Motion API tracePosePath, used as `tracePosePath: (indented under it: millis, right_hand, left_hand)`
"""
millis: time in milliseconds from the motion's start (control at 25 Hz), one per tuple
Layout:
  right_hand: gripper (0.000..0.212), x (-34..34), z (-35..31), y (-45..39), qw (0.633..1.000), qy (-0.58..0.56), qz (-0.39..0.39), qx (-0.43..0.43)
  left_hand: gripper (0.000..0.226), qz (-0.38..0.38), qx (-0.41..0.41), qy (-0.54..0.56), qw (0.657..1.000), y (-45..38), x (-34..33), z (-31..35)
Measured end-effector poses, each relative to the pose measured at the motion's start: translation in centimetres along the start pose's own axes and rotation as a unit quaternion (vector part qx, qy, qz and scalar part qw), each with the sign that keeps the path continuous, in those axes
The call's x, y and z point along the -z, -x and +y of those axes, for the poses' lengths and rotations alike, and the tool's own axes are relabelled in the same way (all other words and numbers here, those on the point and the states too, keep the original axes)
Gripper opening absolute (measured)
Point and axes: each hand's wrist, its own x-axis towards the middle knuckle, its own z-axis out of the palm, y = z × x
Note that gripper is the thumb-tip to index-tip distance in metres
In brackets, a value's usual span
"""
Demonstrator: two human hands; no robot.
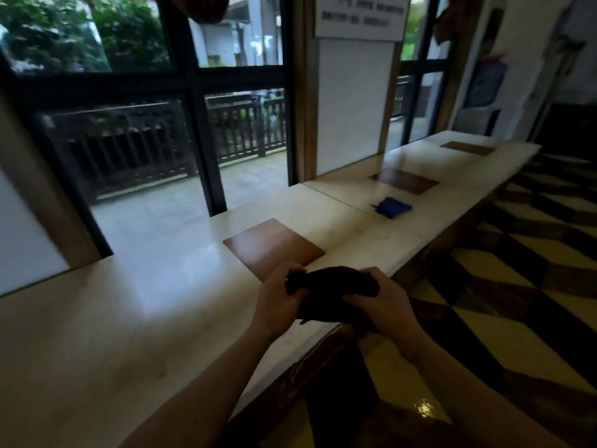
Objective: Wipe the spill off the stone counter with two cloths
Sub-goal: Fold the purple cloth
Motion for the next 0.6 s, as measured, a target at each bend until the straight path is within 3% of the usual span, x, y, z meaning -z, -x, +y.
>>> tracePosePath:
  millis: [240,600]
  right_hand:
    - [0.029,9.3,0.9,-2.3,0.991,-0.005,0.130,-0.017]
    - [0.028,16.8,6.1,-12.7,0.977,0.005,0.208,-0.041]
  left_hand:
    - [0.026,-0.064,-0.042,0.098,0.992,-6.8,-8.0,5.6]
    - [0.022,-0.145,-0.093,0.151,0.973,-19.9,-18.3,6.0]
